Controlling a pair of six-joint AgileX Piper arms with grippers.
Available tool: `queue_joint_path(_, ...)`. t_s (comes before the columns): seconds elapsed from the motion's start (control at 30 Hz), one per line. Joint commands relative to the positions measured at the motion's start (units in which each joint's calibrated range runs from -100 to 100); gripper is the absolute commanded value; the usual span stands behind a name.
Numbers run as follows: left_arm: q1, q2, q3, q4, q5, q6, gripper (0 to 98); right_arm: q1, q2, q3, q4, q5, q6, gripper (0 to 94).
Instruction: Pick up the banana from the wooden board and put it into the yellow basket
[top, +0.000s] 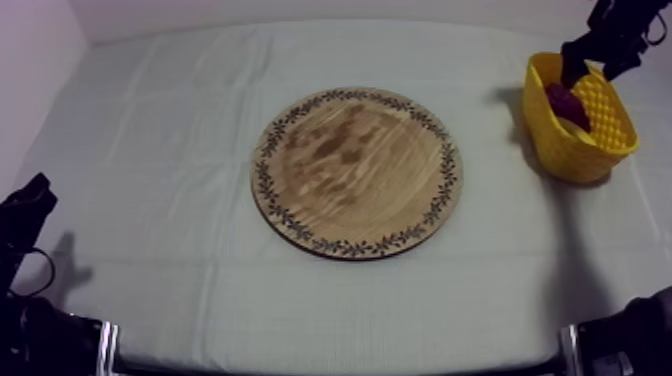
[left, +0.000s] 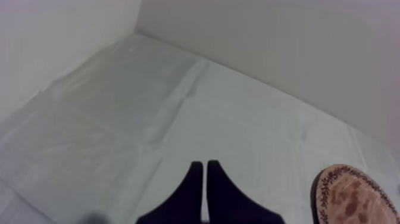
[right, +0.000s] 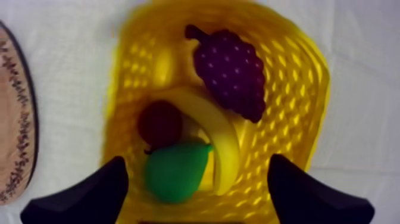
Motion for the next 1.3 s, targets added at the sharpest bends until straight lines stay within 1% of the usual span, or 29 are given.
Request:
queue_joint_path(0.0,0.0,0.0,0.0,-0.01,0.0,0.0,0.1,-1.4,-3.7,0.8,-0.2,-0.3,0.1,82.1)
queue_joint_path(0.13,0.0,0.0,0.0,-0.01,0.0,0.0,0.1,-4.0,-9.3,3.5,-0.4,-1.0,-0.7,76.4)
queue_joint_path(0.23,0.0,0.0,0.0,-0.01,0.0,0.0,0.1,-5.4,-14.3,7.2,-0.8,-3.4,-1.2,70.4)
queue_joint_path(0.33,0.0,0.0,0.0,-0.01,0.0,0.0,0.1,-6.4,-20.2,11.7,-1.3,-6.5,-2.1,62.3)
queue_joint_path(0.53,0.0,0.0,0.0,-0.01,0.0,0.0,0.1,-7.6,-33.6,22.7,-2.1,-13.2,-5.7,44.4)
queue_joint_path(0.6,0.0,0.0,0.0,-0.01,0.0,0.0,0.1,-7.7,-38.3,27.5,-2.5,-15.9,-6.2,38.2)
queue_joint_path(0.67,0.0,0.0,0.0,-0.01,0.0,0.0,0.1,-8.3,-43.0,32.8,-2.6,-19.0,-5.7,32.5)
queue_joint_path(0.77,0.0,0.0,0.0,-0.01,0.0,0.0,0.1,-9.4,-50.3,41.3,-3.8,-24.9,-2.5,23.5)
queue_joint_path(0.87,0.0,0.0,0.0,-0.01,0.0,0.0,0.1,-11.0,-57.6,49.0,-4.6,-30.1,-0.5,13.6)
queue_joint_path(0.93,0.0,0.0,0.0,-0.01,0.0,0.0,0.1,-11.9,-62.2,53.4,-6.3,-32.7,1.5,7.6)
queue_joint_path(1.0,0.0,0.0,0.0,-0.01,0.0,0.0,0.1,-12.5,-66.8,57.5,-8.7,-34.8,4.2,4.1)
queue_joint_path(1.07,0.0,0.0,0.0,-0.01,0.0,0.0,0.1,-12.9,-71.4,61.3,-12.1,-36.3,8.3,2.4)
queue_joint_path(1.17,0.0,0.0,0.0,-0.01,0.0,0.0,0.1,-13.0,-78.3,66.9,-17.4,-37.0,14.3,1.3)
queue_joint_path(1.2,0.0,0.0,0.0,-0.01,0.0,0.0,0.1,-13.1,-80.5,68.5,-18.7,-36.6,15.5,1.1)
queue_joint_path(1.27,0.0,0.0,0.0,-0.01,0.0,0.0,0.1,-13.0,-84.8,71.3,-20.6,-35.6,16.3,0.8)
